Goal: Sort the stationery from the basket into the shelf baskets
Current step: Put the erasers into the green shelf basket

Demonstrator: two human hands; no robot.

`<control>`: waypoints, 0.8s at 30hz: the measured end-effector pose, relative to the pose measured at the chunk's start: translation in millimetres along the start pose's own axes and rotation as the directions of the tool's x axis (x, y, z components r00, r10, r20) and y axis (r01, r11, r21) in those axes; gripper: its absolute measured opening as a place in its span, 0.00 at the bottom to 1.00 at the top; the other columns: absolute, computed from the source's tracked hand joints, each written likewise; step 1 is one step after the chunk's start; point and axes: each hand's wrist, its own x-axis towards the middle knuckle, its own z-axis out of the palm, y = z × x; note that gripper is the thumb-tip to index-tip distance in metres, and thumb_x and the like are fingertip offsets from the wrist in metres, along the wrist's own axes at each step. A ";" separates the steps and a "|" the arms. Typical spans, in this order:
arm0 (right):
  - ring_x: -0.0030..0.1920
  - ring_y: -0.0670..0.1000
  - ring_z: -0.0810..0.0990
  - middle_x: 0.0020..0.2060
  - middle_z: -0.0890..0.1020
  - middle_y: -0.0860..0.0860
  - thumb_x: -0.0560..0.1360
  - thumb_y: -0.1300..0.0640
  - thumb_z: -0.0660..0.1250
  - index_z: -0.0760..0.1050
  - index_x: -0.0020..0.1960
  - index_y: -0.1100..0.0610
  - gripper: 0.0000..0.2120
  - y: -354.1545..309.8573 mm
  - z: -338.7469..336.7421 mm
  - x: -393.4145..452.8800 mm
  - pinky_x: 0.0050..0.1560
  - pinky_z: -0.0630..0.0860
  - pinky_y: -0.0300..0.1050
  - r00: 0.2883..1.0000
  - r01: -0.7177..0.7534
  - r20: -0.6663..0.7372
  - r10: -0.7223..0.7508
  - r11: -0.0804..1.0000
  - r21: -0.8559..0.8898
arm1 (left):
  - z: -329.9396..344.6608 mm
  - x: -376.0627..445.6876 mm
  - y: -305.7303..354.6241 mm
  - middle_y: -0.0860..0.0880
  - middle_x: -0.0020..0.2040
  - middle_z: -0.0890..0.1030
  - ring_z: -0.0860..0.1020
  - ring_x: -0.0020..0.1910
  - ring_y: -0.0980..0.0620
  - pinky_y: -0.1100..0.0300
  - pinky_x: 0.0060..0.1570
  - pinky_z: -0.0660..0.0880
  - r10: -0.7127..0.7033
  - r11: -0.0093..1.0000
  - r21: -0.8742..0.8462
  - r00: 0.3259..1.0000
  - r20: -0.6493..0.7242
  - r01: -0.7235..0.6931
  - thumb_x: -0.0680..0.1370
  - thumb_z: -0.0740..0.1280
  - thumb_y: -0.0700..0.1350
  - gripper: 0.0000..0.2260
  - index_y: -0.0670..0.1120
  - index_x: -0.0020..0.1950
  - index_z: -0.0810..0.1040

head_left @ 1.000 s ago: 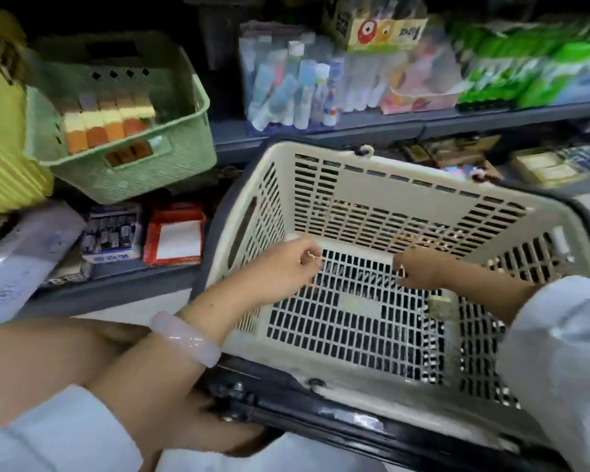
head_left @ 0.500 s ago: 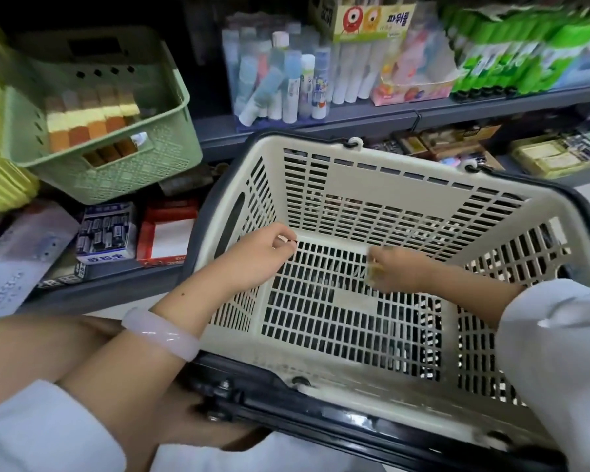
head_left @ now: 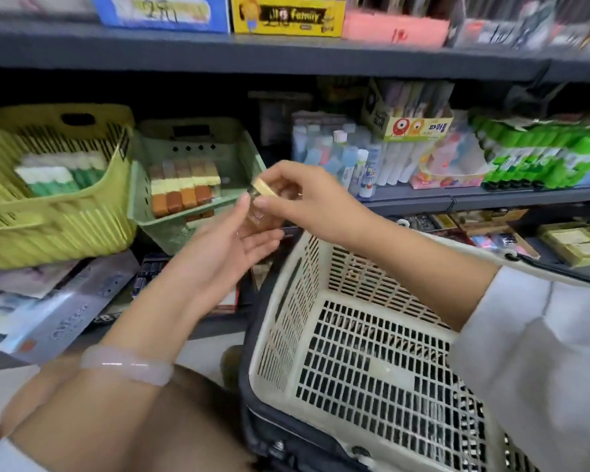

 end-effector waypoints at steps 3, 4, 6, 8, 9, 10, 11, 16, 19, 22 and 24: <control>0.42 0.47 0.78 0.40 0.81 0.52 0.76 0.62 0.65 0.77 0.54 0.63 0.09 -18.1 16.0 23.7 0.50 0.78 0.45 0.992 -0.086 0.108 0.065 0.975 0.206 | -24.8 -4.8 21.6 0.47 0.39 0.84 0.82 0.37 0.55 0.64 0.36 0.78 0.095 0.992 0.084 0.993 -0.070 -0.089 0.78 0.57 0.52 0.13 0.46 0.52 0.78; 0.43 0.48 0.78 0.42 0.81 0.53 0.76 0.62 0.64 0.77 0.55 0.64 0.09 -22.1 21.3 30.5 0.50 0.78 0.44 0.985 -0.124 0.148 0.088 0.958 0.259 | -32.7 -6.5 27.3 0.47 0.38 0.84 0.82 0.36 0.55 0.64 0.35 0.78 0.109 0.989 0.108 0.990 -0.093 -0.099 0.79 0.56 0.52 0.14 0.46 0.52 0.77; 0.42 0.48 0.78 0.43 0.81 0.54 0.77 0.62 0.63 0.77 0.55 0.64 0.10 -28.8 30.9 45.2 0.47 0.79 0.38 0.969 -0.179 0.219 0.113 0.934 0.310 | -46.9 -9.3 37.5 0.46 0.37 0.84 0.82 0.35 0.53 0.64 0.35 0.78 0.129 0.980 0.166 0.984 -0.121 -0.108 0.80 0.55 0.51 0.15 0.44 0.54 0.76; 0.39 0.46 0.78 0.40 0.81 0.52 0.76 0.61 0.64 0.78 0.52 0.62 0.07 -35.4 37.5 61.5 0.42 0.78 0.34 0.963 -0.196 0.236 0.127 0.935 0.296 | -60.1 -10.7 46.7 0.44 0.41 0.84 0.83 0.39 0.51 0.62 0.39 0.80 0.146 0.969 0.222 0.980 -0.136 -0.114 0.80 0.55 0.51 0.15 0.43 0.58 0.73; 0.37 0.45 0.77 0.38 0.80 0.51 0.76 0.60 0.65 0.78 0.50 0.61 0.06 -37.6 39.9 71.5 0.39 0.77 0.33 0.969 -0.199 0.204 0.143 0.936 0.289 | -66.6 -10.8 51.2 0.44 0.45 0.84 0.83 0.43 0.49 0.61 0.42 0.80 0.155 0.962 0.245 0.978 -0.141 -0.117 0.80 0.56 0.51 0.15 0.43 0.59 0.72; 0.36 0.44 0.77 0.37 0.80 0.51 0.76 0.59 0.66 0.78 0.47 0.59 0.05 -38.3 41.2 82.3 0.38 0.77 0.33 0.974 -0.206 0.152 0.168 0.937 0.283 | -73.1 -10.8 55.7 0.44 0.49 0.84 0.83 0.47 0.49 0.59 0.45 0.80 0.160 0.956 0.267 0.977 -0.143 -0.118 0.79 0.56 0.51 0.15 0.43 0.59 0.72; 0.36 0.44 0.77 0.37 0.79 0.51 0.75 0.58 0.66 0.78 0.45 0.58 0.04 -36.8 41.5 94.5 0.37 0.77 0.33 0.976 -0.215 0.093 0.197 0.937 0.275 | -80.0 -10.5 59.1 0.45 0.51 0.83 0.82 0.49 0.49 0.58 0.47 0.80 0.163 0.952 0.282 0.977 -0.141 -0.118 0.80 0.56 0.51 0.14 0.44 0.60 0.72; 0.44 0.56 0.81 0.44 0.80 0.59 0.73 0.55 0.68 0.77 0.48 0.63 0.11 -1.0 45.0 157.5 0.50 0.80 0.48 0.900 -0.434 -0.086 0.428 0.897 -0.078 | -107.9 -13.9 61.7 0.52 0.56 0.81 0.80 0.55 0.54 0.59 0.53 0.77 0.169 0.938 0.323 0.980 -0.102 -0.128 0.79 0.59 0.46 0.11 0.47 0.58 0.77; 0.43 0.55 0.79 0.35 0.78 0.56 0.73 0.52 0.64 0.74 0.37 0.61 0.13 14.8 50.8 174.5 0.46 0.76 0.44 0.862 -0.452 -0.075 0.502 0.692 -0.563 | -113.3 -13.0 59.9 0.53 0.57 0.81 0.79 0.57 0.55 0.57 0.56 0.75 0.169 0.945 0.301 0.979 -0.112 -0.129 0.79 0.59 0.45 0.11 0.48 0.57 0.78; 0.46 0.55 0.79 0.37 0.81 0.54 0.77 0.51 0.61 0.78 0.44 0.60 0.14 21.0 61.0 185.5 0.52 0.76 0.44 0.854 -0.360 -0.020 0.520 0.563 -0.744 | -115.2 -10.9 59.5 0.53 0.56 0.81 0.79 0.57 0.56 0.58 0.56 0.74 0.168 0.948 0.293 0.977 -0.128 -0.124 0.79 0.59 0.44 0.10 0.48 0.55 0.78; 0.41 0.54 0.79 0.26 0.80 0.50 0.78 0.50 0.59 0.76 0.39 0.60 0.16 24.2 67.3 190.6 0.54 0.75 0.46 0.826 -0.370 0.001 0.563 0.545 -0.752 | -116.5 -10.5 58.5 0.53 0.55 0.81 0.79 0.56 0.57 0.59 0.56 0.74 0.178 0.941 0.311 0.976 -0.123 -0.132 0.79 0.59 0.43 0.10 0.48 0.55 0.78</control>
